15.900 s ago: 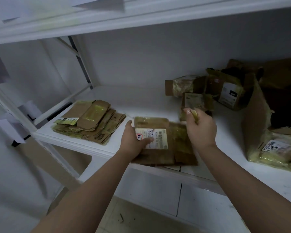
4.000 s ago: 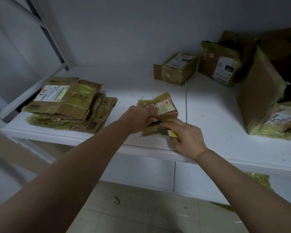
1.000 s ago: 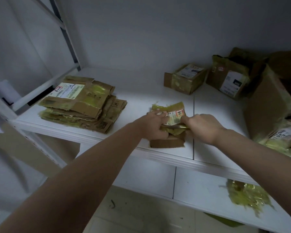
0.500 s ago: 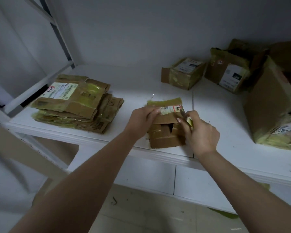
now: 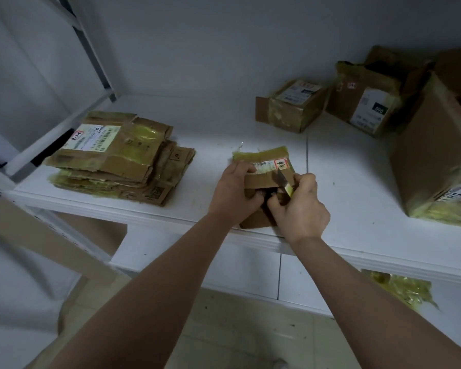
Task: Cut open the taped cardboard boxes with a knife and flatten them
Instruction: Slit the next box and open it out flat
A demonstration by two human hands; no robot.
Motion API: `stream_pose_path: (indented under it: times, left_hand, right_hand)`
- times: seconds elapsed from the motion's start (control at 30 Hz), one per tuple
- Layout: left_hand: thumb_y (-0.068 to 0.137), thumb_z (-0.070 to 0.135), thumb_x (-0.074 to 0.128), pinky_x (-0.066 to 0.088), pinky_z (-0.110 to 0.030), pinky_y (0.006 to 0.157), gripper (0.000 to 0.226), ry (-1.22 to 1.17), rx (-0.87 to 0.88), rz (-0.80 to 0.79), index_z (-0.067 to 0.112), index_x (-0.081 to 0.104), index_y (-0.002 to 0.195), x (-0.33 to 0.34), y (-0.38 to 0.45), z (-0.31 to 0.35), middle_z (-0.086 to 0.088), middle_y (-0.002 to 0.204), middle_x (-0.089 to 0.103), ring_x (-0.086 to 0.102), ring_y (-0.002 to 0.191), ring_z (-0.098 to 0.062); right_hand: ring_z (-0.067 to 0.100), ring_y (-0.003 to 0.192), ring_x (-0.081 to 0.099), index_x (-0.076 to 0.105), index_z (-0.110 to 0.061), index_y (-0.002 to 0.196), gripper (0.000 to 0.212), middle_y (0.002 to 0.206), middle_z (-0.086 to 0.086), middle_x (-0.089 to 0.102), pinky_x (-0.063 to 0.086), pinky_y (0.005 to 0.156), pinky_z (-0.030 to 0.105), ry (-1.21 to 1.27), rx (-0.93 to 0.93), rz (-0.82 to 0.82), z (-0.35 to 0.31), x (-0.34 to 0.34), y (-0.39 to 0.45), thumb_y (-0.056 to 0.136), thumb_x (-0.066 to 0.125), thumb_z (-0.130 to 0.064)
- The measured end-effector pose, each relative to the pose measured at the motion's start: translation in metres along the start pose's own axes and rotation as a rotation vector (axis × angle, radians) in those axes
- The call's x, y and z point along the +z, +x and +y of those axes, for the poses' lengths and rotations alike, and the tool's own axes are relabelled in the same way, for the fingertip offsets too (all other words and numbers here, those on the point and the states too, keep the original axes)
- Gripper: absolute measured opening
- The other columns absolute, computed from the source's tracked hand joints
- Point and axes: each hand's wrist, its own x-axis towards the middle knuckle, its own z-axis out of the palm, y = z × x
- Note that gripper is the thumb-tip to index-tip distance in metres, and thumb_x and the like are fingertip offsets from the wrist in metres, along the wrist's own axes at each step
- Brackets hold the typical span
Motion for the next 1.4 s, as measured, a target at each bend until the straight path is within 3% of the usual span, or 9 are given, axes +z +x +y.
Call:
stream_pose_path:
  times: [0.13,0.37,0.5,0.63,0.77,0.9,1.07,1.3,1.4]
  left_hand:
    - [0.059,0.049,0.055,0.039,-0.029,0.093,0.084,-0.006,0.177,-0.283,0.006,0.046,0.130,-0.026,0.001,-0.011,-0.012,0.130,0.045,0.043,0.118,-0.023]
    - [0.071,0.034,0.083,0.024,-0.041,0.112,0.108,0.225,0.208,-0.579,0.015,0.014,0.152,-0.064,-0.005,-0.036,-0.005,0.161,0.007,-0.003,0.149,-0.026]
    - [0.075,0.031,0.078,0.032,-0.047,0.112,0.098,0.225,0.190,-0.554,0.021,0.016,0.149,-0.075,-0.016,-0.042,-0.002,0.161,0.006,-0.003,0.149,-0.025]
    - [0.075,0.036,0.078,0.043,-0.047,0.104,0.093,0.205,0.119,-0.531,0.028,0.021,0.148,-0.083,-0.035,-0.059,-0.004,0.160,0.009,0.025,0.143,-0.027]
    - [0.071,0.035,0.083,0.042,-0.031,0.101,0.077,0.215,0.004,-0.438,0.026,0.045,0.138,-0.087,-0.046,-0.059,0.002,0.157,0.022,0.044,0.124,-0.017]
    - [0.073,0.040,0.080,0.051,-0.037,0.087,0.059,0.337,0.014,-0.375,0.020,0.056,0.123,-0.085,-0.043,-0.048,0.000,0.130,0.058,0.058,0.109,-0.022]
    - [0.085,0.032,0.070,0.051,-0.033,0.070,0.033,0.414,0.103,-0.298,0.014,0.060,0.110,-0.080,-0.046,-0.045,-0.007,0.099,0.070,0.065,0.086,-0.028]
    - [0.087,0.026,0.069,0.055,-0.035,0.064,0.019,0.367,0.138,-0.214,0.012,0.061,0.097,-0.076,-0.057,-0.050,-0.008,0.095,0.073,0.068,0.079,-0.030]
    - [0.086,0.025,0.069,0.057,-0.039,0.066,0.015,0.299,0.095,-0.207,0.017,0.056,0.091,-0.082,-0.050,-0.052,-0.005,0.098,0.073,0.069,0.083,-0.026]
  right_hand:
    - [0.028,0.081,0.057,0.038,-0.021,0.127,0.050,0.116,0.001,0.059,0.034,0.062,0.029,0.080,-0.108,-0.090,0.018,-0.016,-0.006,0.082,0.058,-0.023]
    - [0.027,0.082,0.061,0.040,-0.037,0.139,0.064,0.099,-0.001,0.067,0.034,0.063,0.025,0.011,-0.324,-0.167,0.026,-0.036,-0.002,0.076,0.047,-0.030]
    - [0.028,0.084,0.061,0.046,-0.040,0.136,0.060,0.094,0.001,0.068,0.034,0.065,0.024,-0.002,-0.338,-0.259,0.019,-0.034,-0.002,0.081,0.056,-0.016]
    - [0.019,0.101,0.061,0.046,-0.044,0.135,0.057,0.137,-0.021,0.050,0.040,0.073,0.022,-0.085,-0.427,-0.368,0.011,-0.027,-0.006,0.083,0.055,-0.021]
    - [0.015,0.117,0.055,0.043,-0.044,0.137,0.056,0.146,-0.028,0.032,0.046,0.085,0.026,-0.212,-0.459,-0.488,0.004,-0.019,-0.009,0.083,0.051,-0.028]
    - [0.019,0.111,0.056,0.054,-0.046,0.127,0.047,0.136,-0.017,0.053,0.046,0.080,0.028,-0.175,-0.386,-0.525,0.001,-0.020,0.001,0.083,0.049,-0.031]
    - [0.021,0.100,0.059,0.066,-0.040,0.112,0.031,0.119,-0.013,0.064,0.046,0.073,0.028,-0.126,-0.319,-0.473,-0.002,-0.018,0.009,0.087,0.050,-0.031]
    - [0.025,0.079,0.059,0.069,-0.021,0.084,0.020,0.078,0.001,0.066,0.043,0.058,0.026,-0.031,-0.273,-0.311,-0.009,-0.016,0.015,0.086,0.050,-0.028]
    - [0.028,0.084,0.059,0.068,-0.030,0.095,0.020,0.080,0.000,0.064,0.037,0.060,0.027,0.078,-0.310,-0.239,-0.017,-0.021,0.023,0.088,0.050,-0.026]
